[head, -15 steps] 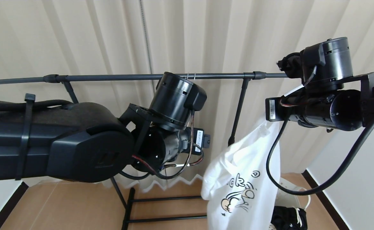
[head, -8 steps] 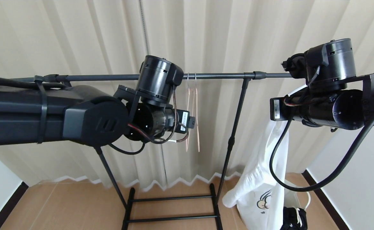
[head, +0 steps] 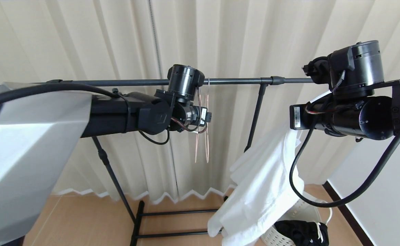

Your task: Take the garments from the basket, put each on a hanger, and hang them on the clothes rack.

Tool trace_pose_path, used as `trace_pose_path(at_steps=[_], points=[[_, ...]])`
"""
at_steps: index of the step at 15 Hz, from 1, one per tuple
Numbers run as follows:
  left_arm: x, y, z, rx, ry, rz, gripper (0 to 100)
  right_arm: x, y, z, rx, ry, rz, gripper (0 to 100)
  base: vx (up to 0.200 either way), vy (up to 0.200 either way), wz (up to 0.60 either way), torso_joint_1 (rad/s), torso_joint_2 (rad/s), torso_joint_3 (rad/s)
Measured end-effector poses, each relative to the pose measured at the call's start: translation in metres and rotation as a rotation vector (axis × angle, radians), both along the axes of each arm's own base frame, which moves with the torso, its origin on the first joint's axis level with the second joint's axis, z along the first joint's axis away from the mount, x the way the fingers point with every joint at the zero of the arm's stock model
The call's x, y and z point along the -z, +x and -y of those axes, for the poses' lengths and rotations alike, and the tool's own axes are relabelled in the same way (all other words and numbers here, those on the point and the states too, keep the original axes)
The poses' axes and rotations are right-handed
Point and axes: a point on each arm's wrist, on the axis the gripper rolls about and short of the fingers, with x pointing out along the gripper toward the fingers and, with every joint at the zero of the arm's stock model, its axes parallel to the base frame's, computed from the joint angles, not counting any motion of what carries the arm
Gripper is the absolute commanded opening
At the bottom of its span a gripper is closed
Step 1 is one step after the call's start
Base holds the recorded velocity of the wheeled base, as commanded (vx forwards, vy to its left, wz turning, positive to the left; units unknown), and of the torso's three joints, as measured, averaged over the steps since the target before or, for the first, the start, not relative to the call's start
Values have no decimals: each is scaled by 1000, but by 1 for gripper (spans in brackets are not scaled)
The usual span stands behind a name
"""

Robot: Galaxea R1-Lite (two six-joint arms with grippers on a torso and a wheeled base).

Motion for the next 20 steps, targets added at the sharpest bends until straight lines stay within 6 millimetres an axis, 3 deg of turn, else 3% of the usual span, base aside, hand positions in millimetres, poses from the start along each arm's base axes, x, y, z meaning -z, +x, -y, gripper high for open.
trace_pose_path(at_steps=[4,8,14,15,20], points=[[33,29,10,-34,21,-13,100,-4,-1,0,-4,2,20,0,0,0,0,0,0,0],[70,40,20,-37,55,-49,100,-6,-3,2,-5,5,29,0,0,0,0,0,0,0],[80,45,21,-49,60,-48,100,-7,-4,2,-5,7,33,0,0,0,0,0,0,0],[80,45,20,-51,60,-47,0,-7,-4,2,-5,6,32,0,0,0,0,0,0,0],[81,46,20,-51,59,-47,0,-7,-5,3,-6,7,33,0,0,0,0,0,0,0]])
